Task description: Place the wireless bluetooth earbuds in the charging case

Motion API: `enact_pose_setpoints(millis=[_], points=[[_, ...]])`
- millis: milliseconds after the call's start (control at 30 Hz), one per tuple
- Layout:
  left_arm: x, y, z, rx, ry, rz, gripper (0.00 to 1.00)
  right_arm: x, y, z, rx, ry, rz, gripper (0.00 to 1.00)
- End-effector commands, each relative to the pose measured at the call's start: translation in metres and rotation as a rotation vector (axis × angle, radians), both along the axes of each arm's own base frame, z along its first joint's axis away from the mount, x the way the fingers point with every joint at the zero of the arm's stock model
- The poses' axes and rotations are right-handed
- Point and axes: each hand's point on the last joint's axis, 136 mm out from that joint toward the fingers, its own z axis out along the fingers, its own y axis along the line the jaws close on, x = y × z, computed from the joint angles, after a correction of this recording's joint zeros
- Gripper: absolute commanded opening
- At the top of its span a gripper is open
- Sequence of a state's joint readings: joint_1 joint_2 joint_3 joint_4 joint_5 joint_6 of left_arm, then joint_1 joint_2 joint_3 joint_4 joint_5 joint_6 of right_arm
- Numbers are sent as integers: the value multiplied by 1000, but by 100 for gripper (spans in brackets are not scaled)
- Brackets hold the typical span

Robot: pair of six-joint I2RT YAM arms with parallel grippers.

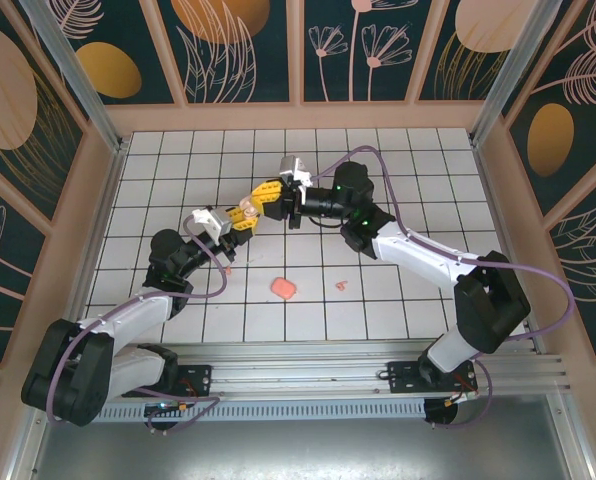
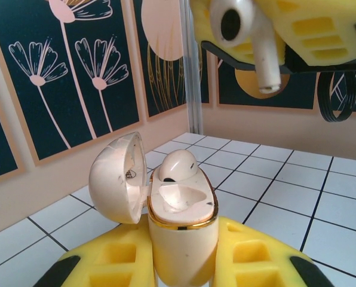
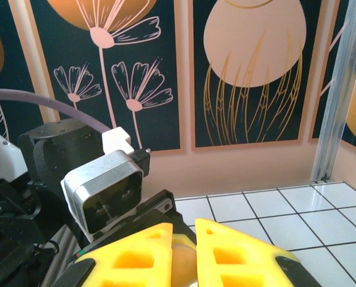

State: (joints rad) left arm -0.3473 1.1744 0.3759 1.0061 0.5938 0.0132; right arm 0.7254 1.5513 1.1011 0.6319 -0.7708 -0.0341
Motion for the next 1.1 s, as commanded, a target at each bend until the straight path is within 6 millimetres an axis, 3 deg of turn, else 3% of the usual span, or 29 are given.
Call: enact_pose_setpoints(millis=[0,467,1067], points=[[-6,-3,12,-36,-39,-28,1,7,-1,10,50,0,-46,14],[-2,-3,16,-51,-36,-9,2,7,20,-2,36,3,-68,14],[0,4,24,-80,-55,39,1,16,29,-18,29,27,-183,14]])
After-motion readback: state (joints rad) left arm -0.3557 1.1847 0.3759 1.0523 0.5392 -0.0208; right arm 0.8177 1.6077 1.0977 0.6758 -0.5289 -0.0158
